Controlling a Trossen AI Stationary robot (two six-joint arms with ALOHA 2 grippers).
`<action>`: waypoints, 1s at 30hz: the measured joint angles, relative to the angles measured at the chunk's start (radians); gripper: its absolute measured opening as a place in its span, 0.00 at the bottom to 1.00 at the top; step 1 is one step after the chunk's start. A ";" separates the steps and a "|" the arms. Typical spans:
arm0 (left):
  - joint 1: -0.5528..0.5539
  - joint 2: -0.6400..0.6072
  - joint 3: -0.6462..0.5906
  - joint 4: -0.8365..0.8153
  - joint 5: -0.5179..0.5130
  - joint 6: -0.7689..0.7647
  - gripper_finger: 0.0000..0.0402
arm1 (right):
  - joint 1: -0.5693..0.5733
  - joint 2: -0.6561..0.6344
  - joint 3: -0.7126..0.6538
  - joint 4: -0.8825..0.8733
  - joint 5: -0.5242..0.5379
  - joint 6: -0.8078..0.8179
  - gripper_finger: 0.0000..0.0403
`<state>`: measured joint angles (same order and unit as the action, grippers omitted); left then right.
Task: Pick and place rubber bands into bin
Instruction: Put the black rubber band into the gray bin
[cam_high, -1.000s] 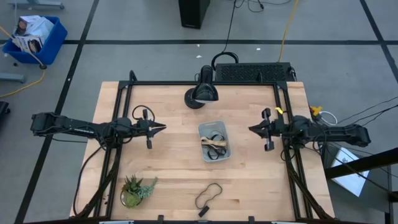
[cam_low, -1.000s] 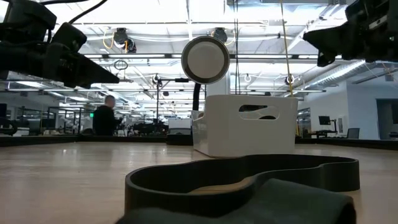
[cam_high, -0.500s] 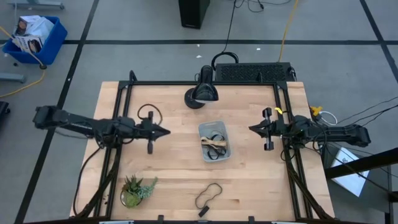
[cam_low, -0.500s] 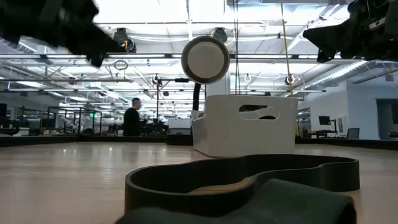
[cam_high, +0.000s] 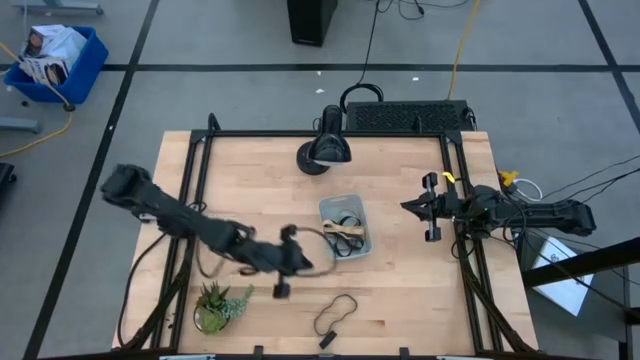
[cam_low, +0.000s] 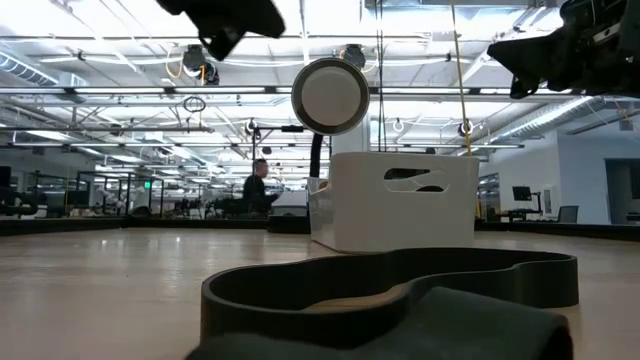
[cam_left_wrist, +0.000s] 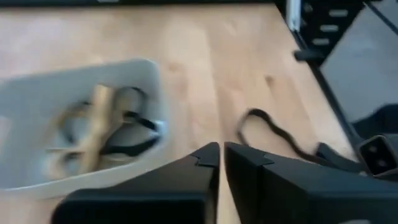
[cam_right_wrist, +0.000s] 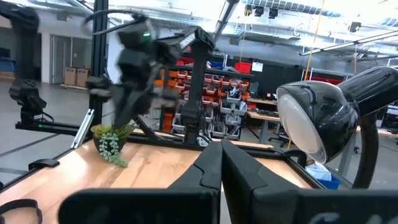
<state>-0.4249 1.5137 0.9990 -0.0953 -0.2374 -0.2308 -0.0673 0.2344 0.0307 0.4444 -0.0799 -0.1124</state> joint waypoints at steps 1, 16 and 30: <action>-0.011 0.044 0.031 -0.007 0.015 -0.020 0.10 | 0.000 0.000 0.000 0.000 0.000 0.007 0.00; -0.016 0.456 0.299 -0.009 0.093 -0.101 0.66 | 0.000 0.000 0.000 0.000 0.000 0.047 0.00; 0.003 0.588 0.375 -0.010 0.204 -0.146 0.69 | 0.000 0.006 -0.001 -0.009 0.000 0.048 0.00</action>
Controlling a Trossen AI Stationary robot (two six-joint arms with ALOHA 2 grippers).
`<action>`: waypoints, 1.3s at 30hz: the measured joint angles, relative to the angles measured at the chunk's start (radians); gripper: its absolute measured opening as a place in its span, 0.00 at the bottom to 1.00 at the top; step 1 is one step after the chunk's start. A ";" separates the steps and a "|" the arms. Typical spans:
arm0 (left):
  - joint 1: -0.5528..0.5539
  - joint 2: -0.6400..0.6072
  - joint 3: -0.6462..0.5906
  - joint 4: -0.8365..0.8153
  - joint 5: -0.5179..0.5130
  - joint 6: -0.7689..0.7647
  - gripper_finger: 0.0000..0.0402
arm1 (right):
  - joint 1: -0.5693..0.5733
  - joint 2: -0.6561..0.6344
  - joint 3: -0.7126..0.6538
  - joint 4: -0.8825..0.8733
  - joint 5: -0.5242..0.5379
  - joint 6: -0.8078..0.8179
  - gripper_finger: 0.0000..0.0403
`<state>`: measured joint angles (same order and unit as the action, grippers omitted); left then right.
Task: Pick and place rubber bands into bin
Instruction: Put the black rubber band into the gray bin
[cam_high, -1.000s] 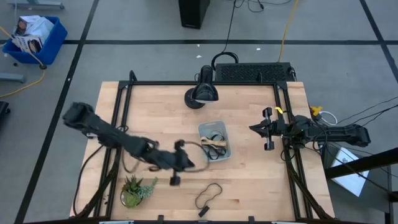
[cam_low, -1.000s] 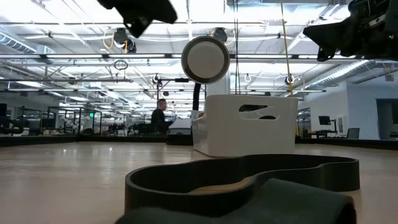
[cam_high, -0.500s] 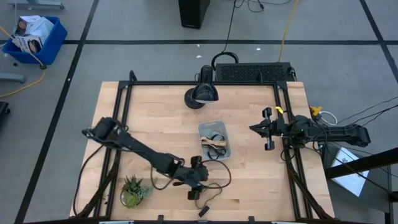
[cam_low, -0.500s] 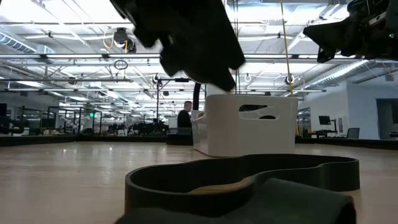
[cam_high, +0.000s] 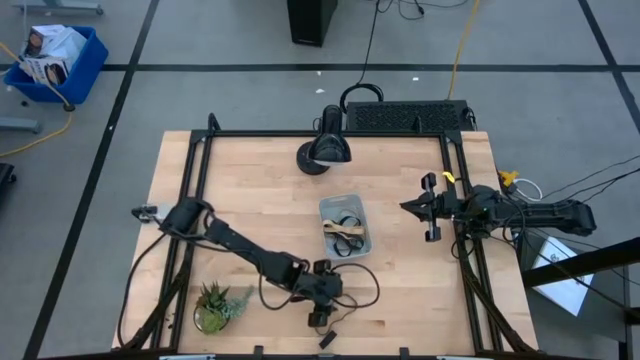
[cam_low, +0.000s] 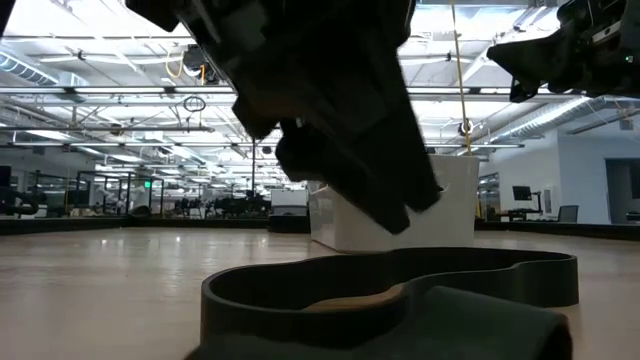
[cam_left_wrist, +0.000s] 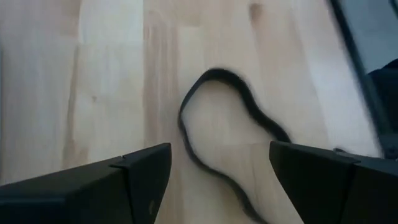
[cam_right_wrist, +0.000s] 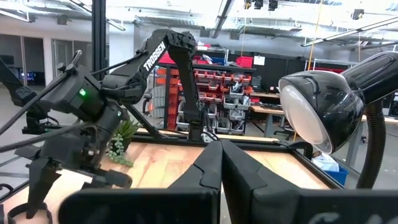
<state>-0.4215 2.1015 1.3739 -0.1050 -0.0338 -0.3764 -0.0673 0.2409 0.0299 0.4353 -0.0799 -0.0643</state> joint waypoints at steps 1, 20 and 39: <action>0.003 0.001 0.000 -0.011 0.002 0.000 0.69 | 0.000 0.000 0.000 0.001 0.000 0.000 0.00; 0.040 0.069 0.003 -0.017 -0.004 0.051 0.64 | 0.000 0.010 0.000 -0.024 0.001 0.014 0.00; -0.001 -0.082 -0.009 -0.182 0.192 0.212 0.02 | -0.001 0.010 0.000 0.010 0.004 -0.068 0.00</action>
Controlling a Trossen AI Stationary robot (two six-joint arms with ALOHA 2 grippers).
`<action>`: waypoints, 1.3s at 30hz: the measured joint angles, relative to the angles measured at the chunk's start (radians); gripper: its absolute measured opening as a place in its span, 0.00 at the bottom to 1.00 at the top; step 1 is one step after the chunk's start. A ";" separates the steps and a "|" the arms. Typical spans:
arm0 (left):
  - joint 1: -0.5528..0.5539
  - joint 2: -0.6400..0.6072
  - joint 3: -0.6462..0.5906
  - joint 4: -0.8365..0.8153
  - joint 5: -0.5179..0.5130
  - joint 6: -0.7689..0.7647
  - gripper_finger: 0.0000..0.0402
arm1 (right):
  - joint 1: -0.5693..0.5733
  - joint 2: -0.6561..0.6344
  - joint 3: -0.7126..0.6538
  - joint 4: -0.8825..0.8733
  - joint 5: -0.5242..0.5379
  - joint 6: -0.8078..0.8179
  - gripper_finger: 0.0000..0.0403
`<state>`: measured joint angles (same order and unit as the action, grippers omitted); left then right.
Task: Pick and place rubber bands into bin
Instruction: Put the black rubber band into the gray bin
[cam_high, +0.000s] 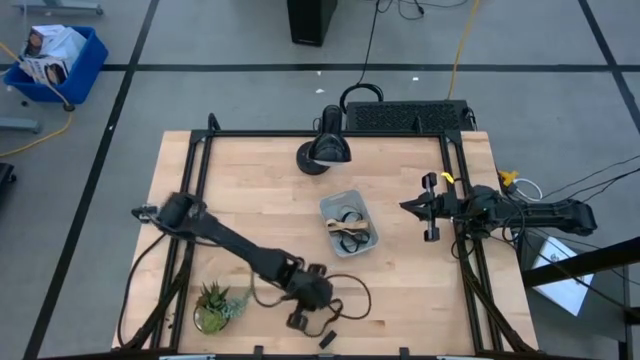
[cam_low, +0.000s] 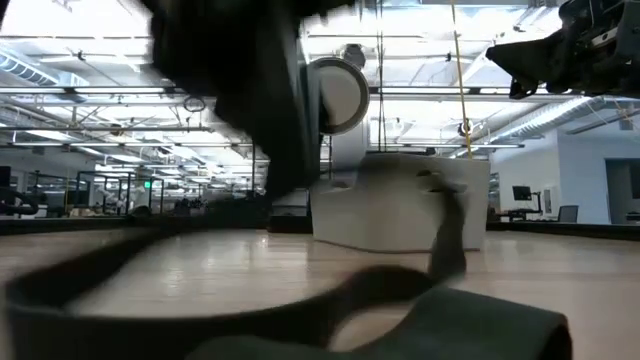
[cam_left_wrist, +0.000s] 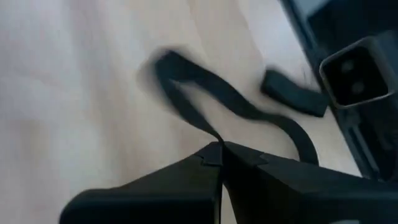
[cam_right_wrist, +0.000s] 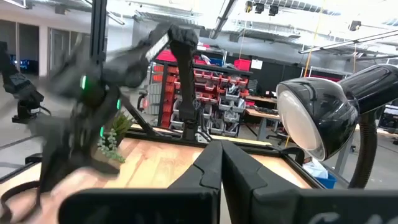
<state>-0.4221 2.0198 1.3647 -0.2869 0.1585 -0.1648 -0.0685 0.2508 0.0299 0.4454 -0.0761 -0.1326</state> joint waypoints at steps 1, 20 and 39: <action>-0.002 -0.034 0.002 -0.023 -0.040 0.020 0.02 | 0.000 0.000 0.000 0.000 0.000 0.000 0.00; -0.108 -0.911 -0.651 0.259 -0.607 0.211 0.01 | 0.000 0.006 0.000 0.007 -0.003 0.071 0.00; 0.263 -1.057 -0.966 0.808 -0.388 0.249 0.00 | 0.000 0.006 0.000 0.007 0.000 0.084 0.00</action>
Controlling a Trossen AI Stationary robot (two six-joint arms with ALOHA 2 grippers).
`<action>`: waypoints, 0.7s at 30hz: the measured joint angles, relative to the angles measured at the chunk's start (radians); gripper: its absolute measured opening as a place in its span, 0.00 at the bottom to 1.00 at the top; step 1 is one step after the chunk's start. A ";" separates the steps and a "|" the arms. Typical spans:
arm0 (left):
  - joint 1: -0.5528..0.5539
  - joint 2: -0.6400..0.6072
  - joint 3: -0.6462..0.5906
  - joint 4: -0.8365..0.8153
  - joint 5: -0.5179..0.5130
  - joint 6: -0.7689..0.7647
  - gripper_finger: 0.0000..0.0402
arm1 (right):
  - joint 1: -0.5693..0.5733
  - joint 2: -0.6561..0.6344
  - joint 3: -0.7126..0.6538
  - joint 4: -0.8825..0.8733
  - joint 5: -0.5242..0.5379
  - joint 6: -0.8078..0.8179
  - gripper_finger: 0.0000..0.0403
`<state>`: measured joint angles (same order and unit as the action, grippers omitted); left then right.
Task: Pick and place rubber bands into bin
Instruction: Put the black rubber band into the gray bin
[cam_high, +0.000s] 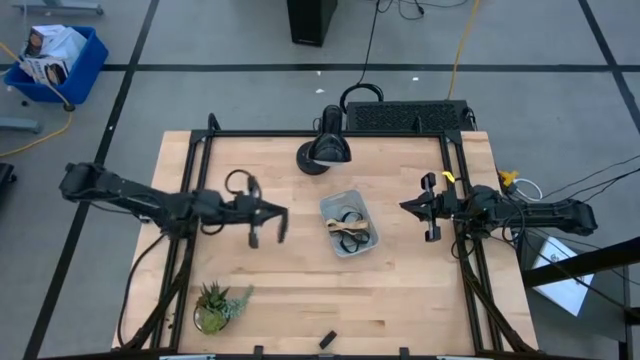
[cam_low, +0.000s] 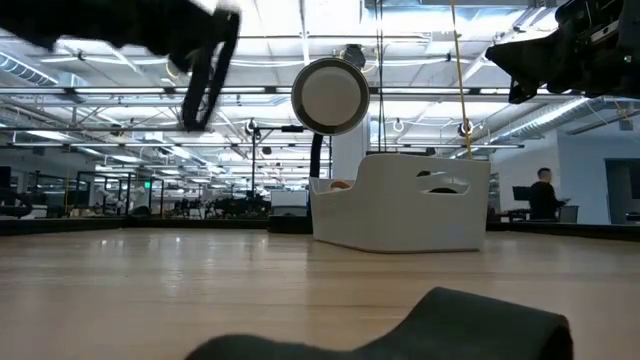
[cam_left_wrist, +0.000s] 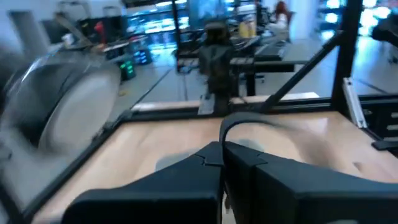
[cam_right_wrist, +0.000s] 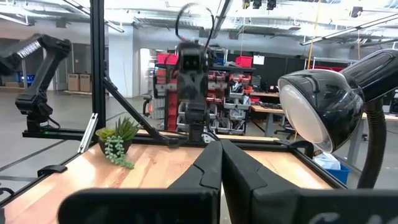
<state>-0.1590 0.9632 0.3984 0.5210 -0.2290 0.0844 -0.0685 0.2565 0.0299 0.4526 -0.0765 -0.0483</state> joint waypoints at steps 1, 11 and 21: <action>0.016 0.036 0.044 -0.008 0.037 0.025 0.00 | 0.000 0.000 0.000 0.000 0.000 -0.002 0.00; 0.153 0.506 0.478 -0.132 0.252 0.176 0.00 | 0.000 0.000 0.000 0.008 0.001 -0.008 0.00; 0.217 0.891 0.750 -0.251 0.378 0.134 0.01 | 0.000 0.000 0.000 -0.002 -0.001 -0.015 0.00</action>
<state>0.0579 1.8537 1.1484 0.2699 0.1490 0.2186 -0.0685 0.2565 0.0299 0.4509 -0.0776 -0.0635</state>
